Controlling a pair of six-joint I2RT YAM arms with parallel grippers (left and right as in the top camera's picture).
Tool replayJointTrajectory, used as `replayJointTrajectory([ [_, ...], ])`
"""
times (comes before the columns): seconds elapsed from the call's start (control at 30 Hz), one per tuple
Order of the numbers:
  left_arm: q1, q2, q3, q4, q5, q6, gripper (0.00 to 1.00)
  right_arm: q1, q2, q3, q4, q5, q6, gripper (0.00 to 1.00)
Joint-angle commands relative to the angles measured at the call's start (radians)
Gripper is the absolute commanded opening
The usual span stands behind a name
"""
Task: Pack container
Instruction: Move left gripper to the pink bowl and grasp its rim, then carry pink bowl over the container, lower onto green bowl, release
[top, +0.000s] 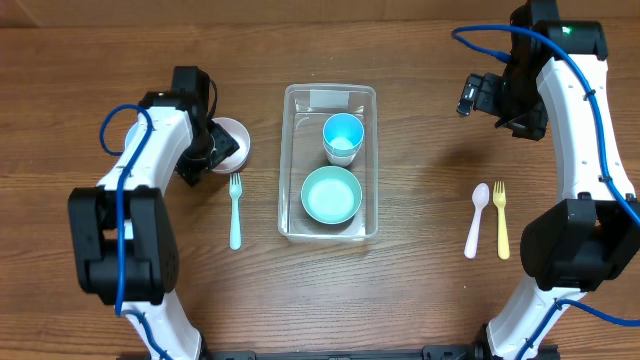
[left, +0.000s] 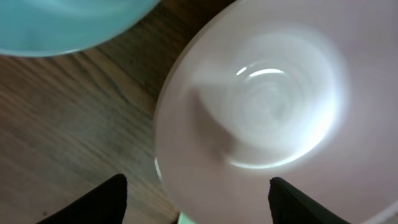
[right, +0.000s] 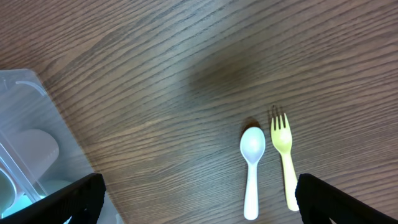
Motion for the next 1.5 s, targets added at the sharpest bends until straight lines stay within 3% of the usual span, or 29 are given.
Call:
replayJointTrajectory([
  [0.0,0.0,0.043,-0.011,0.027,-0.013,-0.01,0.56,0.001,-0.04,0.023,0.002,0.008,-0.002,1.0],
  [0.07,0.0,0.043,-0.011,0.034,-0.013,-0.01,0.38,0.001,-0.04,0.023,0.002,0.008,-0.002,1.0],
  [0.47,0.0,0.039,-0.008,0.04,-0.008,0.071,0.05,0.001,-0.04,0.023,0.002,0.008,-0.003,1.0],
  [0.73,0.0,-0.019,0.053,-0.016,-0.009,0.133,0.04,0.001,-0.04,0.023,0.002,0.008,-0.003,1.0],
  [1.13,-0.02,-0.289,0.159,-0.172,0.024,0.194,0.04,0.001,-0.04,0.023,0.002,0.008,-0.003,1.0],
  [1.47,-0.282,-0.414,0.159,-0.218,0.075,0.29,0.05,0.001,-0.04,0.023,0.002,0.008,-0.002,1.0],
])
